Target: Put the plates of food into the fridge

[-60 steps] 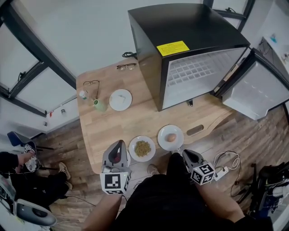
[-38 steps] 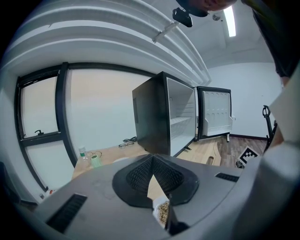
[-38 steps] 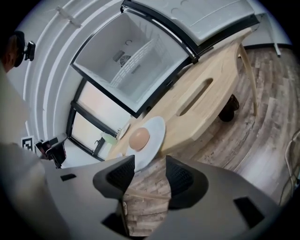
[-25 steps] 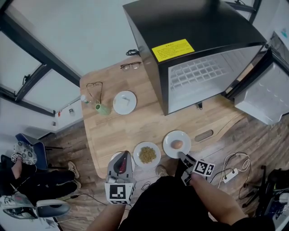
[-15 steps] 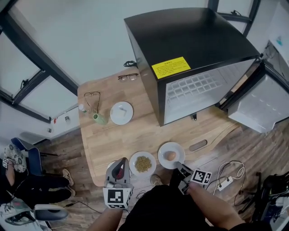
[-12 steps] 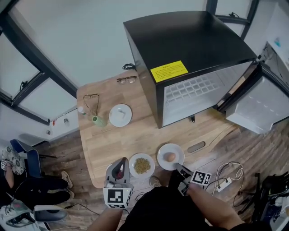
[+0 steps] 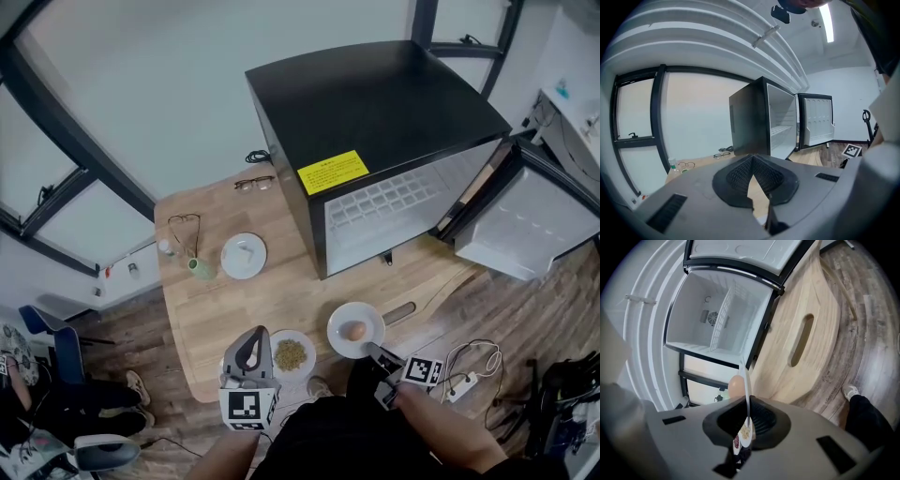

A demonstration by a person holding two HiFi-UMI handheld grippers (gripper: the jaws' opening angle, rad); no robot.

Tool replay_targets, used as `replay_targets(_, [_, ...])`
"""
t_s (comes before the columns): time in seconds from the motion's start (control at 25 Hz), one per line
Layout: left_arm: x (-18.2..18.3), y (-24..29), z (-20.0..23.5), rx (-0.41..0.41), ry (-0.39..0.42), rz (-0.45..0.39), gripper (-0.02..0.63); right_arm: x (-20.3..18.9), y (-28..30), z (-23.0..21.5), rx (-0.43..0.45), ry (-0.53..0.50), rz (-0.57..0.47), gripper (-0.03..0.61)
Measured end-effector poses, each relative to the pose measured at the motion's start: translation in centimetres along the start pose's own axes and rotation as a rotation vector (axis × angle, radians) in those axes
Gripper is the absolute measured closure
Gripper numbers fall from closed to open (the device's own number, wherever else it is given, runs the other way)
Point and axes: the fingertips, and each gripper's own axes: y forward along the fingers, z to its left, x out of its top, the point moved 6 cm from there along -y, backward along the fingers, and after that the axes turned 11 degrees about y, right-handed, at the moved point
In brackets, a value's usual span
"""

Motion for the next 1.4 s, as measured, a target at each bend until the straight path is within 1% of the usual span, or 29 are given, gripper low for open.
replay_targets(0.04, [0.2,0.2,0.1,0.002,-0.002,-0.002,0.611,0.4,0.0,0.5,0.023,0.007,-0.009,0.546])
replay_targets(0.16, [1.5,0.7,0.4,0.006,-0.010,-0.018,0.611,1.5,-0.6,1.0,-0.039,0.038,-0.032,0.546])
replay_targets(0.32, [3.1,1.8,0.1,-0.005,-0.022,-0.063,0.611,3.2,-1.3,2.9,-0.046,0.014,-0.039,0.546])
replay_targets(0.48, [4.2,2.4,0.3,0.014,-0.043,-0.091,0.611,4.5,-1.9,4.4,-0.045,0.016,-0.054,0.546])
replay_targets(0.68, [5.3,3.3,0.8,0.031,-0.054,-0.116,0.611,6.6,-2.2,6.6,0.005,-0.010,-0.048,0.546])
replay_targets(0.88, [6.4,4.4,1.1,0.044,-0.047,-0.135,0.611,9.5,-2.5,8.5,0.035,0.013,-0.066,0.546])
replay_targets(1.0, [6.8,5.1,1.2,0.051,-0.046,-0.134,0.611,11.5,-2.5,9.6,0.028,-0.033,-0.075,0.546])
replay_targets(1.12, [7.2,5.6,1.2,0.062,-0.047,-0.135,0.611,13.1,-1.9,11.3,0.084,-0.067,-0.072,0.546])
replay_targets(1.4, [8.2,6.5,1.7,0.096,-0.048,-0.130,0.611,15.4,-0.4,14.7,0.156,-0.071,-0.051,0.546])
